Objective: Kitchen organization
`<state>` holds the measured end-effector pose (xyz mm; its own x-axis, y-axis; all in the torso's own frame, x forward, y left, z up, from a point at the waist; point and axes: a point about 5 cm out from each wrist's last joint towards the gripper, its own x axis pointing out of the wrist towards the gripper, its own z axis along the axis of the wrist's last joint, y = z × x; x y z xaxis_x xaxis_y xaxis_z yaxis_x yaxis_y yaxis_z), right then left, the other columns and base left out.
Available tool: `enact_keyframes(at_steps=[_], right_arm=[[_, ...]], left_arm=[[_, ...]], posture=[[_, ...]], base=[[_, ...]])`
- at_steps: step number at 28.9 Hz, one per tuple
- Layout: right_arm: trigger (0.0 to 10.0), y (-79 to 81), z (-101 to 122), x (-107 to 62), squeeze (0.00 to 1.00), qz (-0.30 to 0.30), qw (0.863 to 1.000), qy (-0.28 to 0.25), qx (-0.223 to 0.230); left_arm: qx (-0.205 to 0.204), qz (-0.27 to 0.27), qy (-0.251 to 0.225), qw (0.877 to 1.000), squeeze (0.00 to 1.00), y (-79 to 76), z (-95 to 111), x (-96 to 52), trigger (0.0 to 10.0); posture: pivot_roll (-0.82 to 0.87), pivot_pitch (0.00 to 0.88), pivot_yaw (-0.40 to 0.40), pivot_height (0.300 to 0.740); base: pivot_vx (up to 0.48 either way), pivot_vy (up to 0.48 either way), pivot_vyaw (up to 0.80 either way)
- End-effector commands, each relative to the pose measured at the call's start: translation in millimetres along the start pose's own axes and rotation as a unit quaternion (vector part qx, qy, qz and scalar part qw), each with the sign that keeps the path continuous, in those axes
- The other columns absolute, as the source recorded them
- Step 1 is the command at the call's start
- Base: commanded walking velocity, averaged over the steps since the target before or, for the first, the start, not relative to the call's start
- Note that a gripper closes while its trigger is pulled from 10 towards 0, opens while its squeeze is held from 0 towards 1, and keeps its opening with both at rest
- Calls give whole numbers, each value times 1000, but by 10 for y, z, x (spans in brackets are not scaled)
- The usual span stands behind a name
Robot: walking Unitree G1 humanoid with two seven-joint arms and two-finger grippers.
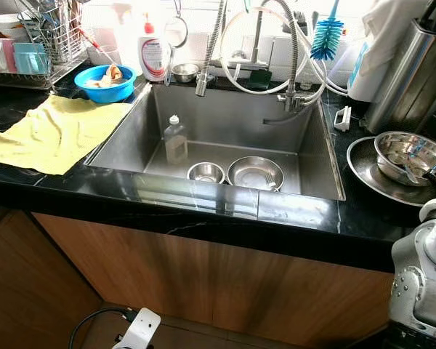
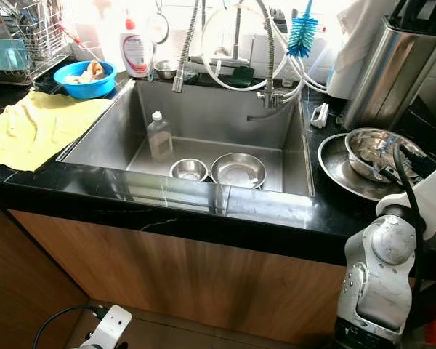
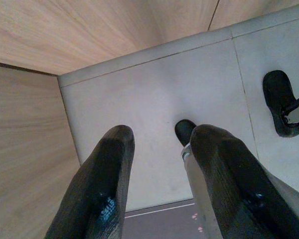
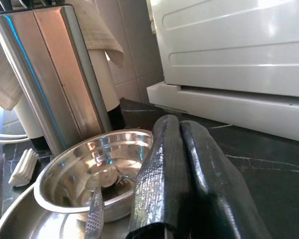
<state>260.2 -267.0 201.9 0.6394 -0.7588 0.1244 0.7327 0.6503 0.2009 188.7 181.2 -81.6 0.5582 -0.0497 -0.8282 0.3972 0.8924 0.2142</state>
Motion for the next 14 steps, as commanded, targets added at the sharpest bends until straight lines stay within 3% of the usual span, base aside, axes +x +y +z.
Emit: enact_keyframes(at_steps=[1, 4, 9, 10, 11, 14], right_arm=[[10000, -37, 38, -6, 0, -8, 1000, -3, 8], [10000, 10, 66, -4, 0, 8, 1000, -10, 6], [10000, 263, 123, -74, 0, 105, 993, -39, -26], [10000, 305, 123, -105, 616, 119, 992, -40, -22], [10000, 326, 120, -125, 1000, 126, 991, -39, -16], [10000, 322, 89, -166, 1000, 133, 990, -32, -21]], left_arm=[[11, -1, 3, 1000, 0, 9, -11, -2, 10000], [11, -1, 3, 1000, 0, 9, -10, -2, 10000], [11, -1, 3, 1000, 0, 8, -7, -1, 10000], [11, -1, 3, 1000, 0, 8, -6, -1, 10000], [10, -1, 2, 1000, 0, 7, -5, -1, 10000], [10, -2, 2, 1000, 0, 3, -5, -1, 10000]], posture=[[-143, 2, -33, 740], [-145, 3, -33, 740], [-147, 5, -33, 740], [-145, 6, -34, 740], [-145, 6, -34, 740], [-146, 5, -36, 740]], base=[[0, 0, 0], [0, 0, 0], [0, 0, 0], [0, 0, 0], [0, 0, 0], [0, 0, 0]])
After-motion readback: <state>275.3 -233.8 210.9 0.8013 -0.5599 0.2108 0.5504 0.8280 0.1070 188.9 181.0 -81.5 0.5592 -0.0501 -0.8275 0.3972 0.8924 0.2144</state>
